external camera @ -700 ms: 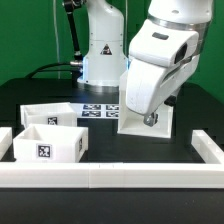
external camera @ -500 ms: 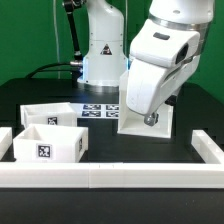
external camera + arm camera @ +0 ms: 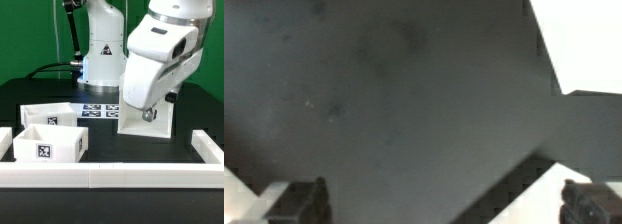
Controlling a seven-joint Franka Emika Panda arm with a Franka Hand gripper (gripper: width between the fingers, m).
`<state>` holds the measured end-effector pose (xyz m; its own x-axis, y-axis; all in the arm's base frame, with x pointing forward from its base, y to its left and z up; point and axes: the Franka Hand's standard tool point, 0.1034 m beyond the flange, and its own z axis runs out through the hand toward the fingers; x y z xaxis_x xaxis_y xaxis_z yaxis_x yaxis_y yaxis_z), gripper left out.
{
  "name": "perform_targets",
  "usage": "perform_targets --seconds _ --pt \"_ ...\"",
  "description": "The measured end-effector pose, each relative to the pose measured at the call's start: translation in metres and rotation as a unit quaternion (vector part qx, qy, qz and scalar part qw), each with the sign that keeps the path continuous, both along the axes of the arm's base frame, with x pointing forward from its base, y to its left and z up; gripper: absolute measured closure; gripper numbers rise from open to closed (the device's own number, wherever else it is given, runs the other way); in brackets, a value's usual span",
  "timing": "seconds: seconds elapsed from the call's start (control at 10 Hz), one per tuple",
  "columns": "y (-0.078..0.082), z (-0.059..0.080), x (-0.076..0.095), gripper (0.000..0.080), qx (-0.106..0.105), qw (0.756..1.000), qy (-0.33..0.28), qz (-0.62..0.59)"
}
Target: Assemble drawer
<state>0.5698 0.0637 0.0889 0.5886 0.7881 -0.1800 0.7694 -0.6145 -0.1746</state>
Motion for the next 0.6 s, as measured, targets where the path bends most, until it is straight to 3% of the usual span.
perform_targets --seconds 0.4,0.6 --pt "0.001 0.017 -0.007 0.0150 -0.027 0.990 -0.010 -0.137" --pt "0.002 0.016 -0.007 0.0150 -0.039 0.983 -0.010 -0.182"
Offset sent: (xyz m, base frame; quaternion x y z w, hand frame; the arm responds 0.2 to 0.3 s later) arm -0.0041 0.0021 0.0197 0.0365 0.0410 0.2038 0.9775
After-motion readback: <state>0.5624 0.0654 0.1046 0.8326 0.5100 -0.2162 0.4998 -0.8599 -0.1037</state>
